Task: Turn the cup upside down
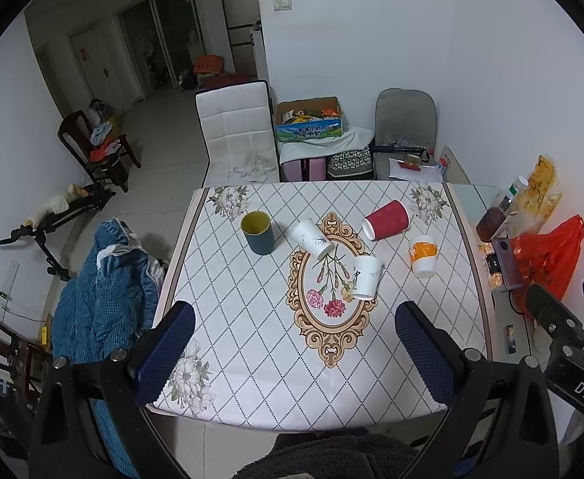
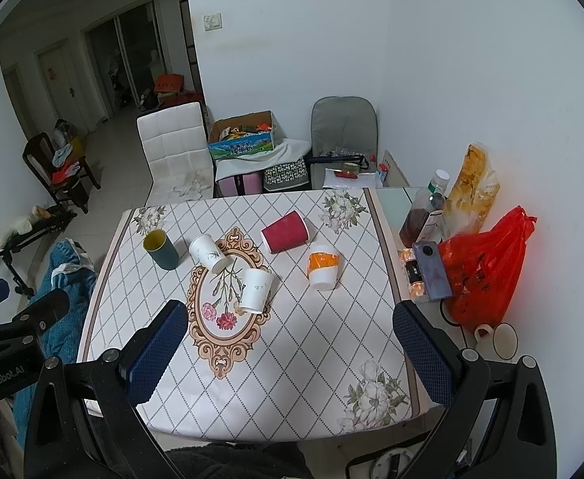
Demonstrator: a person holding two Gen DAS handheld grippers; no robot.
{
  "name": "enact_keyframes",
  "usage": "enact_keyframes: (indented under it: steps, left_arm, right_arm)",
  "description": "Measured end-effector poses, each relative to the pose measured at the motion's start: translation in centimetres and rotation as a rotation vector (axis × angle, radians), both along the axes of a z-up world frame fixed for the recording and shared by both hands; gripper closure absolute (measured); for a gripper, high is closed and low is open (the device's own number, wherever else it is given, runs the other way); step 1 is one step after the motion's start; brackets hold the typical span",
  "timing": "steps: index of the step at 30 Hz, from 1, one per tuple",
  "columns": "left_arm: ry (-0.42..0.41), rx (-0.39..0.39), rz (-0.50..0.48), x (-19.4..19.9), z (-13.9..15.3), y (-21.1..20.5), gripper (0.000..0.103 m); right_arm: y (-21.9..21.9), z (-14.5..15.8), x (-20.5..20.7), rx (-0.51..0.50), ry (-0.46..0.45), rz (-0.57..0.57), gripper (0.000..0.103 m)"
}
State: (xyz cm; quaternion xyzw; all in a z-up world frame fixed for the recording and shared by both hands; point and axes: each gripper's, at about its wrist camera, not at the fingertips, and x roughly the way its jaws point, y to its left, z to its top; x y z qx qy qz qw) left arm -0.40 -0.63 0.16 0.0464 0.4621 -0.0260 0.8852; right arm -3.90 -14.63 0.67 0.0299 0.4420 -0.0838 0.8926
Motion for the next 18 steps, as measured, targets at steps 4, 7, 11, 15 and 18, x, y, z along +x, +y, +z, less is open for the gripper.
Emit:
enact_keyframes:
  steps: [4,7,11,15,18]
  left_arm:
    - [-0.001,-0.001,0.001,-0.04,-0.02,0.00,0.000]
    - [-0.002,-0.001,0.001,-0.03,-0.02,-0.04,0.000]
    - [-0.001,0.000,0.000,0.02,0.00,-0.03,0.000]
    - [0.000,-0.001,-0.001,0.02,0.04,0.01,0.000]
    - [-0.001,0.000,-0.001,-0.01,0.02,-0.01,0.000]
  right_arm:
    - [-0.04,0.00,0.00,-0.001,-0.001,0.001,0.000]
    - [-0.11,0.08,0.13,0.000,0.000,0.001,0.000]
    - [-0.20,0.18,0.22,0.002,0.001,0.001,0.000]
    - [-0.21,0.08,0.15,-0.002,0.002,0.000,0.000]
    - [-0.18,-0.02,0.07,-0.004,0.002,0.000,0.000]
